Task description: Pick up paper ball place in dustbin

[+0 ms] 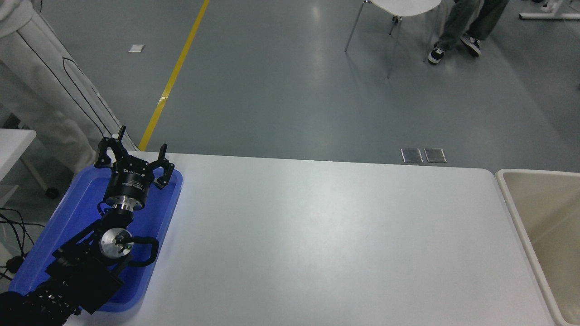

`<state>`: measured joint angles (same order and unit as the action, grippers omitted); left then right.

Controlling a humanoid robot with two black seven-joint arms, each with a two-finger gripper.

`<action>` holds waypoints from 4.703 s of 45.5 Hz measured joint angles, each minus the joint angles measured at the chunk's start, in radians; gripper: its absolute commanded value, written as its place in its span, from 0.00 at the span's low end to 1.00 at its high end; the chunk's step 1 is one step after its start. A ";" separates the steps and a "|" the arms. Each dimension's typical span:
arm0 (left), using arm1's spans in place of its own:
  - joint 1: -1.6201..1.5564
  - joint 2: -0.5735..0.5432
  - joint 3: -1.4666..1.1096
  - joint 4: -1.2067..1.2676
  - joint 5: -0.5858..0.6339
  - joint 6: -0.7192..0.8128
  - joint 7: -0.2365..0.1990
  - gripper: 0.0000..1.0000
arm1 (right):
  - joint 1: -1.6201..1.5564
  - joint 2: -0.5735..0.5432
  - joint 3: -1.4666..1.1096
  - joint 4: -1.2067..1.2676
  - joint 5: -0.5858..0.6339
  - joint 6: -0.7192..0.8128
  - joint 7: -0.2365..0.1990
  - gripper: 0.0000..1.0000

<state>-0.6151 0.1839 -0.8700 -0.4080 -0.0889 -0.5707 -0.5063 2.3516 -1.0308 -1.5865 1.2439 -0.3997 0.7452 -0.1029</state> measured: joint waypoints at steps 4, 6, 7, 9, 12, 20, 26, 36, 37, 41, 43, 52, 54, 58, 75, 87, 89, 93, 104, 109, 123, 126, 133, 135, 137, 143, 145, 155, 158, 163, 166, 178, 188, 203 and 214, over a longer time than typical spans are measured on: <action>0.000 0.000 0.000 0.000 0.000 0.000 0.000 1.00 | -0.054 -0.008 0.020 -0.021 -0.001 -0.039 0.000 0.00; 0.000 0.000 0.000 0.000 0.000 0.000 0.000 1.00 | -0.083 -0.011 0.036 -0.030 -0.002 -0.056 0.000 0.00; 0.000 0.000 0.000 0.000 0.000 0.000 0.000 1.00 | -0.107 -0.013 0.051 -0.039 -0.002 -0.069 0.000 0.00; 0.000 0.000 0.000 0.000 0.000 0.000 0.000 1.00 | -0.143 -0.016 0.074 -0.052 -0.002 -0.084 0.000 0.00; 0.000 0.000 0.000 0.000 0.000 0.000 0.000 1.00 | -0.222 -0.019 0.131 -0.084 -0.003 -0.115 0.000 0.00; 0.000 0.000 0.000 0.000 0.000 0.000 0.000 1.00 | -0.477 -0.020 0.315 -0.190 -0.003 -0.204 0.000 0.00; 0.000 0.000 0.000 0.000 0.000 0.000 0.000 1.00 | -0.683 -0.016 0.468 -0.273 -0.004 -0.276 0.000 0.00; 0.000 0.000 0.000 0.000 0.000 0.000 0.000 1.00 | -0.984 0.045 0.663 -0.405 0.005 -0.417 0.000 0.00; 0.000 0.000 0.000 0.000 0.000 0.000 0.000 1.00 | -0.994 0.048 0.668 -0.409 0.006 -0.422 0.000 0.00; 0.000 0.000 0.000 0.000 0.000 0.000 0.000 1.00 | -1.078 0.083 0.715 -0.444 0.009 -0.481 0.000 0.00; 0.000 0.000 0.000 0.000 0.000 0.000 0.000 1.00 | -1.128 0.103 0.745 -0.462 0.010 -0.514 0.000 0.00; 0.000 0.000 0.000 0.000 0.000 0.000 0.000 1.00 | -1.310 0.170 0.885 -0.549 0.013 -0.624 -0.001 0.00; 0.000 0.000 0.000 0.000 0.000 0.000 0.000 1.00 | -1.341 0.186 0.911 -0.569 0.013 -0.638 -0.001 0.00; 0.000 0.000 0.000 0.000 0.000 0.000 0.000 1.00 | -1.403 0.222 0.965 -0.623 0.014 -0.671 -0.001 0.00; 0.000 0.000 0.000 0.000 0.000 0.000 0.000 1.00 | -1.607 0.380 1.152 -0.870 0.014 -0.738 0.000 0.00; 0.000 0.000 0.000 0.000 0.000 0.000 0.000 1.00 | -1.674 0.460 1.212 -0.995 0.015 -0.770 0.000 0.00; 0.000 0.000 0.000 0.000 0.000 0.000 0.000 1.00 | -1.680 0.468 1.217 -1.007 0.015 -0.774 0.000 0.00; 0.000 0.000 0.000 0.000 0.000 0.000 0.000 1.00 | -1.686 0.477 1.224 -1.021 0.015 -0.779 0.000 0.00; 0.000 0.000 0.000 0.000 0.000 0.000 0.000 1.00 | -1.695 0.490 1.234 -1.040 0.015 -0.788 0.000 0.00; 0.000 0.000 0.000 0.000 0.000 0.000 0.000 1.00 | -1.697 0.493 1.235 -1.044 0.015 -0.797 0.000 0.45; 0.000 0.000 0.000 0.000 0.000 0.000 0.000 1.00 | -1.693 0.494 1.236 -1.047 0.013 -0.888 0.000 0.87; 0.000 0.000 0.000 0.000 0.000 0.000 0.000 1.00 | -1.692 0.494 1.236 -1.047 0.013 -0.902 0.000 0.87; 0.000 0.000 0.000 0.000 0.000 0.000 0.000 1.00 | -1.690 0.494 1.236 -1.046 0.013 -0.920 0.000 0.87; 0.000 0.000 0.000 0.000 0.000 0.000 0.000 1.00 | -1.689 0.494 1.236 -1.045 0.013 -0.923 0.000 0.87; 0.000 0.000 0.000 0.000 0.000 0.000 0.000 1.00 | -1.689 0.493 1.236 -1.044 0.013 -0.926 0.000 0.87; 0.000 0.000 0.000 0.000 0.000 0.000 0.000 1.00 | -1.687 0.491 1.237 -1.041 0.013 -0.931 0.000 0.88; 0.000 0.000 0.000 0.000 0.000 0.000 0.000 1.00 | -1.685 0.490 1.238 -1.040 0.013 -0.933 0.000 0.90; 0.000 0.000 0.000 0.000 0.000 0.000 0.000 1.00 | -1.670 0.484 1.372 -1.026 0.015 -0.937 0.001 1.00; 0.000 0.000 0.000 0.000 0.000 0.000 0.000 1.00 | -1.665 0.475 1.487 -1.015 0.014 -0.933 0.001 1.00; 0.000 0.000 0.000 0.000 0.000 0.000 0.000 1.00 | -1.663 0.464 1.621 -0.969 0.010 -0.929 0.001 1.00; 0.000 0.000 0.000 0.000 0.000 0.000 0.000 1.00 | -1.664 0.448 1.712 -0.928 0.008 -0.927 0.001 1.00; 0.000 0.000 0.000 0.000 0.000 0.000 0.000 1.00 | -1.705 0.398 2.008 -0.744 0.004 -0.913 0.001 1.00; 0.000 0.000 0.000 0.000 0.000 0.000 0.000 1.00 | -1.769 0.400 2.313 -0.650 0.009 -0.873 0.006 1.00; 0.000 0.000 0.000 0.000 0.000 0.000 0.000 1.00 | -1.859 0.501 2.543 -0.557 0.050 -0.772 0.172 1.00; 0.000 0.000 0.000 0.000 0.000 0.000 0.000 1.00 | -1.894 0.590 2.590 -0.535 0.133 -0.685 0.322 1.00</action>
<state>-0.6152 0.1841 -0.8698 -0.4080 -0.0891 -0.5706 -0.5062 0.4577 -0.4407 1.0033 0.7087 -0.2672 0.0607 0.2196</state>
